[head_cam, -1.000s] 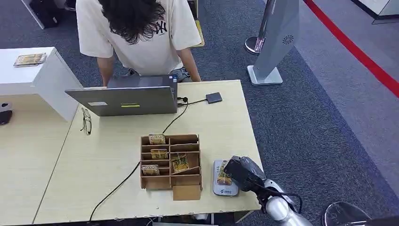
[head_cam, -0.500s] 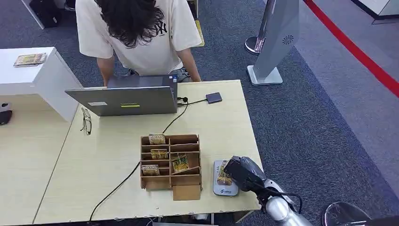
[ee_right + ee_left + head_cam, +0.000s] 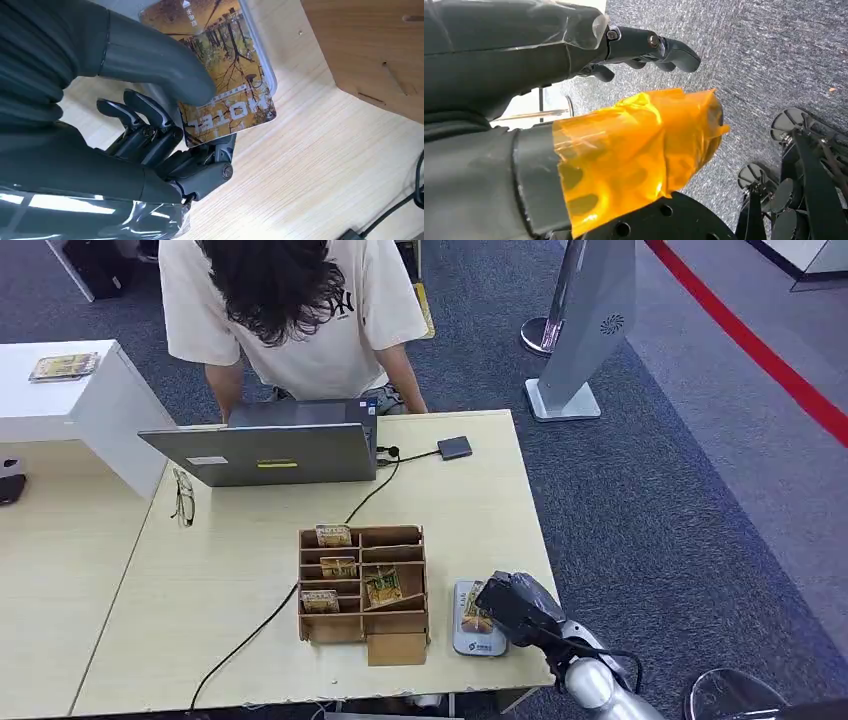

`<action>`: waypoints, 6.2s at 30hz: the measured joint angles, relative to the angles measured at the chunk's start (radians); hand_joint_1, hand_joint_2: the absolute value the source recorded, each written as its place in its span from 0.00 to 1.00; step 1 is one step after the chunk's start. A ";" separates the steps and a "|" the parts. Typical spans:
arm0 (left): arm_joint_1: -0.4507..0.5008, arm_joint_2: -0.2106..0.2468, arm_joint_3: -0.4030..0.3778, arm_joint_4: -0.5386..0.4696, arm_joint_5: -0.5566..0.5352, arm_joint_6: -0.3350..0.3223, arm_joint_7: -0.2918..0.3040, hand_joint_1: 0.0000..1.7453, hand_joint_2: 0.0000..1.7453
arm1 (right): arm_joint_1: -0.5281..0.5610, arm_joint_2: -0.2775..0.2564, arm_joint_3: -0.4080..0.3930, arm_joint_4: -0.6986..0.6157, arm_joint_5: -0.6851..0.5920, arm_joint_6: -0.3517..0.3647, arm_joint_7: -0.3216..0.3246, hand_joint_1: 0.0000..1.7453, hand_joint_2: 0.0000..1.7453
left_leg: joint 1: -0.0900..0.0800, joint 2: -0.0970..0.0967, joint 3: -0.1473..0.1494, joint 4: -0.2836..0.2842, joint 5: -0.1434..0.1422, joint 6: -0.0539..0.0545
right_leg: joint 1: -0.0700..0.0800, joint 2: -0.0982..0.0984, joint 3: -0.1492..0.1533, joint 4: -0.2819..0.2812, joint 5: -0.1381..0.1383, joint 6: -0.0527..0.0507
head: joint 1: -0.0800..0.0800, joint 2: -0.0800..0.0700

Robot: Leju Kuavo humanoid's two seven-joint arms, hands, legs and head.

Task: Pass the card to the sensor for recognition and then transmit it.

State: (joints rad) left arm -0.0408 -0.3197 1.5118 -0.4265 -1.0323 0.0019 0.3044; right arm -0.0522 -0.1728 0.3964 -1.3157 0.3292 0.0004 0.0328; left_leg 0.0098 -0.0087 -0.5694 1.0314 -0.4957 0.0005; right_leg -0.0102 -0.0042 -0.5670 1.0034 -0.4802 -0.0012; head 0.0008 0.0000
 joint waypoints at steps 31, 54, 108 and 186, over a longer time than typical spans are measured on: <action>0.000 -0.001 0.000 0.000 0.001 0.000 0.000 0.00 0.00 | 0.007 0.000 0.000 -0.002 0.000 -0.005 0.000 1.00 1.00 | 0.000 0.000 0.000 0.000 0.000 0.000 | 0.000 0.000 0.000 0.000 0.000 0.000 | 0.000 0.000; 0.001 -0.010 0.000 -0.006 0.010 0.000 0.000 0.00 0.00 | 0.017 -0.003 0.000 -0.008 0.000 -0.005 0.000 1.00 1.00 | 0.000 0.000 0.000 0.000 0.000 0.000 | 0.000 0.000 0.000 0.000 0.000 0.000 | 0.000 0.000; 0.000 -0.024 0.000 -0.014 0.035 0.040 -0.056 0.00 0.00 | 0.176 0.158 -0.276 -0.488 -0.570 0.037 -0.452 1.00 1.00 | 0.000 0.001 0.000 0.000 0.000 0.000 | 0.000 0.000 0.000 0.000 0.000 0.000 | 0.000 0.000; -0.001 -0.016 -0.021 0.008 -0.048 -0.022 -0.035 0.00 0.00 | -0.111 0.274 -0.134 -0.151 -0.266 -0.185 -0.365 0.00 1.00 | 0.000 0.003 -0.001 0.000 0.002 -0.001 | 0.000 0.003 -0.002 0.000 0.003 0.000 | 0.000 0.000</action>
State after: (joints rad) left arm -0.0422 -0.3361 1.4912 -0.4185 -1.0803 -0.0198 0.2689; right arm -0.1630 0.1011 0.2625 -1.4669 0.0637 -0.1842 -0.3319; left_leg 0.0102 -0.0053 -0.5705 1.0316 -0.4938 -0.0003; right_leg -0.0099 -0.0015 -0.5691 1.0036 -0.4769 -0.0008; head 0.0004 0.0000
